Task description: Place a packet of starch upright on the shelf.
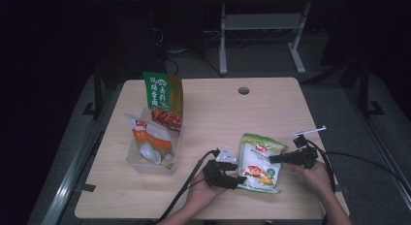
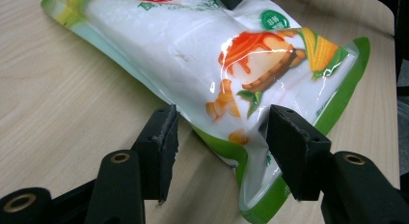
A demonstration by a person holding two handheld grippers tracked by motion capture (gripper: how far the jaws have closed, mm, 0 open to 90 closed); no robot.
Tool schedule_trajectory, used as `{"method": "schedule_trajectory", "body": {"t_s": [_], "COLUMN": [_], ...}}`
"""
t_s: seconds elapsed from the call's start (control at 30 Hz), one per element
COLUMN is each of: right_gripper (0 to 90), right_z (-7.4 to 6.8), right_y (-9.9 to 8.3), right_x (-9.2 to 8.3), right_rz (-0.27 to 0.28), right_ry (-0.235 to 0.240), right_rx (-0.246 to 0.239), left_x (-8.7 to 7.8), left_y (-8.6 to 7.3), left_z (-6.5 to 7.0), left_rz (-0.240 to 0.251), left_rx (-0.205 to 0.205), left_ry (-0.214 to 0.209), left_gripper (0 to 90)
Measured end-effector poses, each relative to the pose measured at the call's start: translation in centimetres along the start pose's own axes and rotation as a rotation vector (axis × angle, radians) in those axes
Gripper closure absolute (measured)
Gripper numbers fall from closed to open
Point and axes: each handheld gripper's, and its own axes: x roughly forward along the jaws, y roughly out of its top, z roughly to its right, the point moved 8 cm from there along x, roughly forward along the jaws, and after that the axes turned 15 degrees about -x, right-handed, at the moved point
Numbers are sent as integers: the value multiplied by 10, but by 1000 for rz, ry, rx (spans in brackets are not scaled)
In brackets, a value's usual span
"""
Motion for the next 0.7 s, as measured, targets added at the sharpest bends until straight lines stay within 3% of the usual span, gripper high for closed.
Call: {"method": "schedule_trajectory", "body": {"t_s": [0.17, 0.3, 0.33, 0.37, 0.47, 0.5, 0.53, 0.57, 0.6, 0.7], "right_gripper": [880, 884, 884, 884, 886, 886, 886, 886, 887, 888], "right_z": [-6, -11, -16, -16, -30, -30, -39, -39, -46, -51], "right_y": [2, 6, 11, 11, 23, 23, 29, 29, 35, 38], "right_x": [-1, -6, -10, -10, -21, -21, -25, -25, -28, -29], "right_rz": [-4, 34, 73, 73, 120, 120, 138, 138, 146, 150], "right_ry": [-23, -29, -28, -28, -32, -32, -40, -40, -49, -65], "right_rx": [-57, -103, -132, -132, -199, -199, -238, -238, -271, -302], "left_x": [0, -1, 1, 1, 2, 1, 1, 1, 1, 0], "left_y": [0, 2, 3, 3, 6, 7, 9, 10, 13, 15], "left_z": [-1, -3, -3, -3, -5, -6, -6, -6, -6, -4], "left_rz": [-2, 3, 5, 5, 2, 10, 16, 21, 26, 20], "left_rx": [-12, -33, -65, -65, -96, -100, -108, -115, -140, -156], "left_ry": [1, -21, -48, -48, -87, -93, -102, -112, -136, -160], "left_gripper": [398, 318, 301, 287, 264, 264, 270, 270, 278, 315]}}
